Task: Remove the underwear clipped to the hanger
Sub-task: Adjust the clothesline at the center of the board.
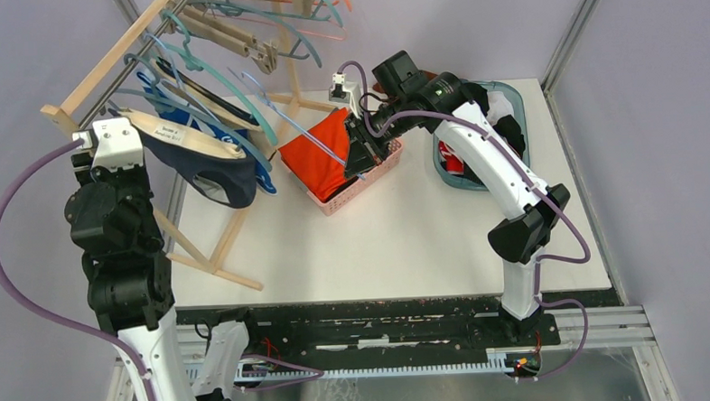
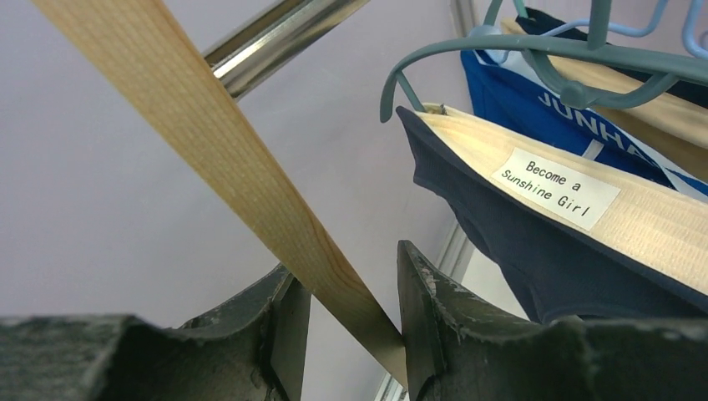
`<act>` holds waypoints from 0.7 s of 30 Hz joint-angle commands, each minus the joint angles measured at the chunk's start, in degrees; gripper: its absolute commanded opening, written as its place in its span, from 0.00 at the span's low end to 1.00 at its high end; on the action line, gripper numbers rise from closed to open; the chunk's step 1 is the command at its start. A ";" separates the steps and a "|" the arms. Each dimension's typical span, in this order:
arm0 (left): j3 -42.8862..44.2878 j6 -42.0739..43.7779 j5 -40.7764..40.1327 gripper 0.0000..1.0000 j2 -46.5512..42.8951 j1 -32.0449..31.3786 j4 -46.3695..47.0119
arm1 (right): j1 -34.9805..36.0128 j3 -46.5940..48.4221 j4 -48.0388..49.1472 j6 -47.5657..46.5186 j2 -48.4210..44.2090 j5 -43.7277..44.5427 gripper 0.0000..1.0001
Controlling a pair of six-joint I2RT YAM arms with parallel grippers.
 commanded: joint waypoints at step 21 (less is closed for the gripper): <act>-8.83 5.93 -3.91 0.05 0.56 -1.59 10.46 | -0.13 -0.23 2.01 -1.53 -1.50 -0.38 0.01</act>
